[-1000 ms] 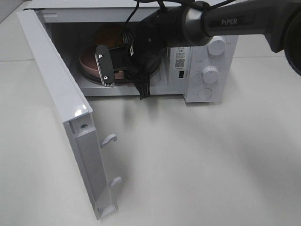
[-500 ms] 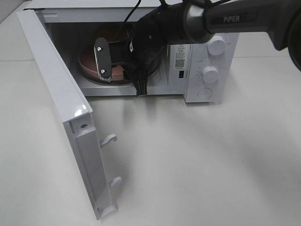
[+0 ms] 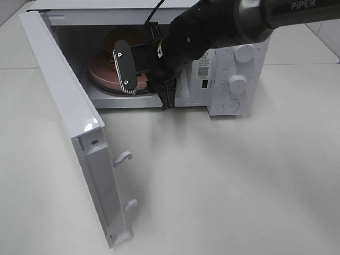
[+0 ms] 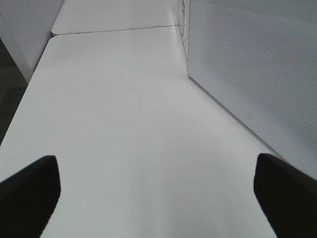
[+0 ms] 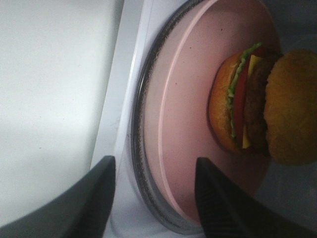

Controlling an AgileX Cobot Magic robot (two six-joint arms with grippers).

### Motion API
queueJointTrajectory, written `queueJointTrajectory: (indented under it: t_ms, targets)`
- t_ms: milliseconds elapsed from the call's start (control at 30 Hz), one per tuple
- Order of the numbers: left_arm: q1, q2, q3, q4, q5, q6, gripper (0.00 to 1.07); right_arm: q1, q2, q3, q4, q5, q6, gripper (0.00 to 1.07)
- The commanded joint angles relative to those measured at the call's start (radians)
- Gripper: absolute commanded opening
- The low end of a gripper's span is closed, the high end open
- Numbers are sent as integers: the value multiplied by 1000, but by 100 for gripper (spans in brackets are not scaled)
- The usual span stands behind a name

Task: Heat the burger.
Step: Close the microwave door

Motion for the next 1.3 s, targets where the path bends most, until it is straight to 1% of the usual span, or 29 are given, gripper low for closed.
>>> queueJointTrajectory:
  t_ms: [33,67,100,133,167,200,233,267,300,333,367,433,467,533,567,600,667,700,733,800,867,900,1033,1067,1100,1133,1167,1233,1300]
  targets:
    - [2,-7,3,-3,-2,-3,100,1,-54,54,-1,-37,85,63]
    - [2,-7,3,-3,-2,-3,100,1,-54,54,-1,-37,85,63]
    - [2,-7,3,-3,-2,-3,100,1,-65,66,-1,-40,108,68]
    - [2,-7,3,-3,-2,-3,100,1,-87,96,-1,-41,151,78]
    - [2,-7,3,-3,-2,-3,100,1,-87,96,-1,-41,151,78]
    - [2,-7,3,-3,-2,-3,100,1,-106,120,-1,-40,199,85]
    - [2,-7,3,-3,-2,-3,100,1,-106,120,-1,-40,199,85]
    - [2,-7,3,-3,-2,-3,100,1,-118,135,-4,-38,222,88]
    - [2,-7,3,-3,-2,-3,100,1,-145,165,-4,-36,259,90]
    - [2,-7,3,-3,-2,-3,100,1,-145,165,-4,-36,259,90]
    - [2,-7,3,-3,-2,-3,100,1,-171,198,-4,-39,291,90]
    - [2,-7,3,-3,-2,-3,100,1,-185,215,-4,-40,315,90]
    - [2,-7,3,-3,-2,-3,100,1,-209,247,-4,-40,360,89]
    - [2,-7,3,-3,-2,-3,100,1,-224,259,-4,-40,383,89]
    - [2,-7,3,-3,-2,-3,100,1,-256,287,-4,-32,461,88]
    - [2,-7,3,-3,-2,-3,100,1,-256,287,-4,-32,461,88]
    - [2,-7,3,-3,-2,-3,100,1,-302,316,-4,3,572,87]
    - [2,-7,3,-3,-2,-3,100,1,-302,316,-4,3,572,87]
    - [2,-7,3,-3,-2,-3,100,1,-339,330,-4,45,655,86]
    - [2,-7,3,-3,-2,-3,100,1,-353,333,-4,71,687,86]
    - [2,-7,3,-3,-2,-3,100,1,-398,341,-4,153,795,85]
    - [2,-7,3,-3,-2,-3,100,1,-398,341,-4,153,795,85]
    - [2,-7,3,-3,-2,-3,100,1,-453,341,-4,322,930,84]
    - [2,-7,3,-3,-2,-3,100,1,-453,341,-4,322,930,84]
    - [2,-7,3,-3,-2,-3,100,1,-474,341,-1,387,987,84]
    - [2,-7,3,-3,-2,-3,100,1,-474,341,-1,387,987,84]
    - [2,-7,3,-3,-2,-3,100,1,-496,341,-1,476,1037,83]
    - [2,-7,3,-3,-2,-3,100,1,-504,341,-2,514,1049,83]
    - [2,-7,3,-3,-2,-3,100,1,-532,341,-4,641,1082,82]
